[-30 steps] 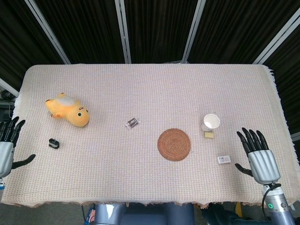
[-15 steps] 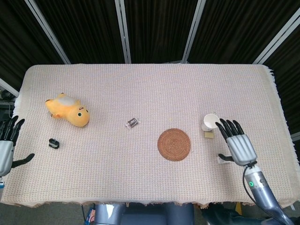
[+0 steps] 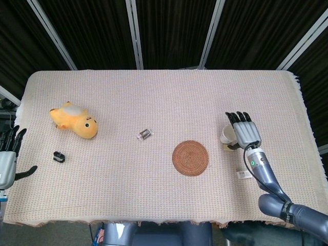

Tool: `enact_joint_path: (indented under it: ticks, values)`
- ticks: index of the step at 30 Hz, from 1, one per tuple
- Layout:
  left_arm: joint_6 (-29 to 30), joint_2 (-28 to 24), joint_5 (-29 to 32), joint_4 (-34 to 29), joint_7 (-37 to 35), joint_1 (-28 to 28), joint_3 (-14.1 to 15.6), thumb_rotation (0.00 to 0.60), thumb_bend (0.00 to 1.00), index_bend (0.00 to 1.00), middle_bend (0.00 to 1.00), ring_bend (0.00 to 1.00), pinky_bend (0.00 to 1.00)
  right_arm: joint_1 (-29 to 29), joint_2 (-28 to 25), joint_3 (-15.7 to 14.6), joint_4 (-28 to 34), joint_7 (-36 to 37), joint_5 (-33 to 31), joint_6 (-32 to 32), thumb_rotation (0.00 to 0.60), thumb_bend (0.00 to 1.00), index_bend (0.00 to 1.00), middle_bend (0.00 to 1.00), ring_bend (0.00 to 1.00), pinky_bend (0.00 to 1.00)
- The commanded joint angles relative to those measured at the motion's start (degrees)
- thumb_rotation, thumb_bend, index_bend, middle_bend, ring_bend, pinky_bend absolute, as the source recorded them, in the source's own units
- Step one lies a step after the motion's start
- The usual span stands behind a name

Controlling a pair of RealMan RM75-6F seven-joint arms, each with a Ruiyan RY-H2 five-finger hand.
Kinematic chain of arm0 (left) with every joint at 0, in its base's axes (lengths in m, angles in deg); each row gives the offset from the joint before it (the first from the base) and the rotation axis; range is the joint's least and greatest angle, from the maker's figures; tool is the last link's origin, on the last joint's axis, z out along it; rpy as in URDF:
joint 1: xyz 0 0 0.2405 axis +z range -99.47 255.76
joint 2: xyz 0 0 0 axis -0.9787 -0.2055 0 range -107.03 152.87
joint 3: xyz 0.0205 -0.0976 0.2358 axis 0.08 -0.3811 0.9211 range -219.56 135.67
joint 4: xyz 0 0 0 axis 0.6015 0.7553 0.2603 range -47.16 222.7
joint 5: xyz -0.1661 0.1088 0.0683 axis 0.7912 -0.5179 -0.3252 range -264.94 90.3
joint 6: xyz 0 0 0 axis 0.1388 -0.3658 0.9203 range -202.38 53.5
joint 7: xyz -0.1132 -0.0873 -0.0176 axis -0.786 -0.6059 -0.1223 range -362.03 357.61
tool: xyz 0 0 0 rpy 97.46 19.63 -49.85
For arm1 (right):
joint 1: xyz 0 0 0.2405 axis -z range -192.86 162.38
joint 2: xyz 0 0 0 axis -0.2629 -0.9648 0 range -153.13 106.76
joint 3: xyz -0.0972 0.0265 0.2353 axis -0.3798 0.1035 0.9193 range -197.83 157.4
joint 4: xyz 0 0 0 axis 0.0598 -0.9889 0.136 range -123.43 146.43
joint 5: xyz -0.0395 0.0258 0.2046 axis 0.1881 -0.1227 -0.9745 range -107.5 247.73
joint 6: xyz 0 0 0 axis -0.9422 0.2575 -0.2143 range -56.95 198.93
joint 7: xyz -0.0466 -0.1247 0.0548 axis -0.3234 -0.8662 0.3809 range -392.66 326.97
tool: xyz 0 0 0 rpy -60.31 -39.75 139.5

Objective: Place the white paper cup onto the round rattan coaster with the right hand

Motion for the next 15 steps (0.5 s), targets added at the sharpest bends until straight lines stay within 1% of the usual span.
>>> enact_joint_path:
  ticks: [1,3,6,8,11,15]
  values:
    - [-0.2,0.2,0.6,0.0,0.2,-0.2,-0.3,0.6,0.04,0.0,0.0,0.0,0.0,-1.3,1.9,-0.2,-2.6,-0.7,-1.5,-1.2,0.6,0.0,0.04,0.18,0.13,0.19]
    - [-0.3,0.3,0.8,0.0,0.3,-0.2,-0.3,0.6,0.04,0.0,0.0,0.0,0.0,-1.7,3.0,-0.5,-4.6,-0.6,-1.5,-1.1,0.6,0.02,0.08,0.22,0.18,0.22]
    - [-0.4,0.3,1.1,0.0,0.4,-0.3,-0.4,0.6,0.04,0.0,0.0,0.0,0.0,-2.1,4.3,-0.6,-6.8,-0.2,-2.0,-0.9,0.6,0.13,0.16,0.31,0.28,0.28]
    - [-0.5,0.4,1.3,0.1,0.5,-0.3,-0.4,0.6,0.04,0.0,0.0,0.0,0.0,-2.3,5.0,-0.7,-8.2,-0.1,-2.0,-0.4,0.6,0.21,0.24,0.39,0.36,0.32]
    - [-0.6,0.4,1.4,0.1,0.6,-0.4,-0.4,0.6,0.04,0.0,0.0,0.0,0.0,-2.3,5.3,-0.7,-8.7,0.5,-1.5,0.3,0.6,0.24,0.3,0.45,0.41,0.34]
    - [-0.6,0.6,1.3,0.0,0.9,-0.4,-0.2,0.6,0.04,0.0,0.0,0.0,0.0,-2.0,4.4,-1.2,-7.5,1.1,0.2,1.5,0.6,0.24,0.3,0.45,0.41,0.35]
